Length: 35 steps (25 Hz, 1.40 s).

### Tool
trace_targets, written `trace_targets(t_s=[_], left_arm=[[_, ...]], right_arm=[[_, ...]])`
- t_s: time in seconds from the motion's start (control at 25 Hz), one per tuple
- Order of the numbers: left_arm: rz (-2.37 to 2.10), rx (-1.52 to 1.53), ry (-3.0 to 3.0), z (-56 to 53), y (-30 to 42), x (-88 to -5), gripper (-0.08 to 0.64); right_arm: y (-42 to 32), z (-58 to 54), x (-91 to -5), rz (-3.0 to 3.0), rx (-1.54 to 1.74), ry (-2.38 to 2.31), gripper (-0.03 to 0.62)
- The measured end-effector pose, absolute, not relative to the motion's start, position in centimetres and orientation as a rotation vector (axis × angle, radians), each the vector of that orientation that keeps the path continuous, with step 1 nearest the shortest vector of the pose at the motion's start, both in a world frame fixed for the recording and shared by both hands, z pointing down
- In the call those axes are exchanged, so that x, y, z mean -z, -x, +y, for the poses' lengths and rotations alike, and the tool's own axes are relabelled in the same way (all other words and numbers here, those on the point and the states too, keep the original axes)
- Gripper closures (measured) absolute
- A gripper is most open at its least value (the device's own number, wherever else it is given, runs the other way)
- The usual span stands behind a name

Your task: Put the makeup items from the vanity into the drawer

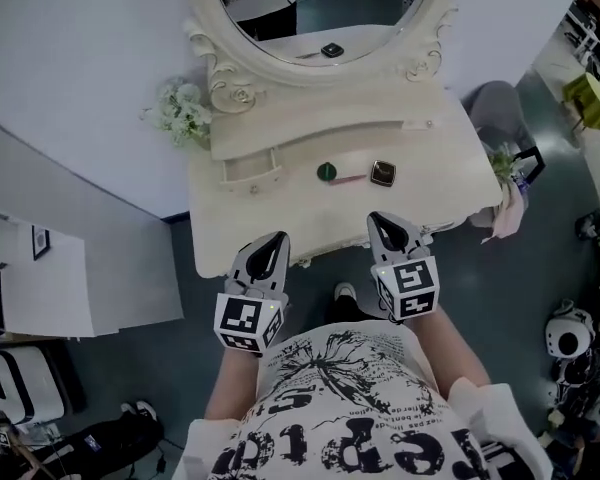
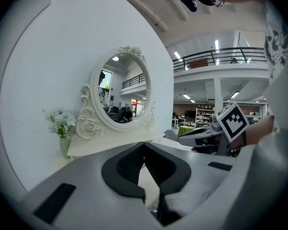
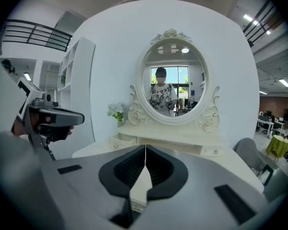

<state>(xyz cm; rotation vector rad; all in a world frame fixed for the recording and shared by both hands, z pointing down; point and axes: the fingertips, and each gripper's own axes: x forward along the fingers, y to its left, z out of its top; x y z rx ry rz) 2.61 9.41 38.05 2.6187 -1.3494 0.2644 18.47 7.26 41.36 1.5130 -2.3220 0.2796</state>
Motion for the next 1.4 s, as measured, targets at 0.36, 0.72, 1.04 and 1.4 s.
trace_targets(t_s=[0.36,0.72,1.04,1.4], left_arm=[[-1.558,-0.287,-2.423,2.8,-4.9,-40.8,0.54],[-1.565,-0.317,-2.313,0.3,-4.2,-46.9,0.54],[-1.537,-0.362,-2.27,-1.8,-3.1,-49.8,0.54],[-1.516,-0.399,-2.201,-2.2,-2.2,-51.8,0.54]], right_arm=[[-21.1,-1.8,-44.7,-2.396,-0.341,-1.243,0.574],[-20.0,-4.7,-53.1,-2.284,-0.464,-1.031,0.574],[-19.1,-7.0,-58.3,-2.084,-0.348,-0.724,0.468],[-18.4,-8.6,-61.5,-1.927,-0.261,-0.443,0.462]])
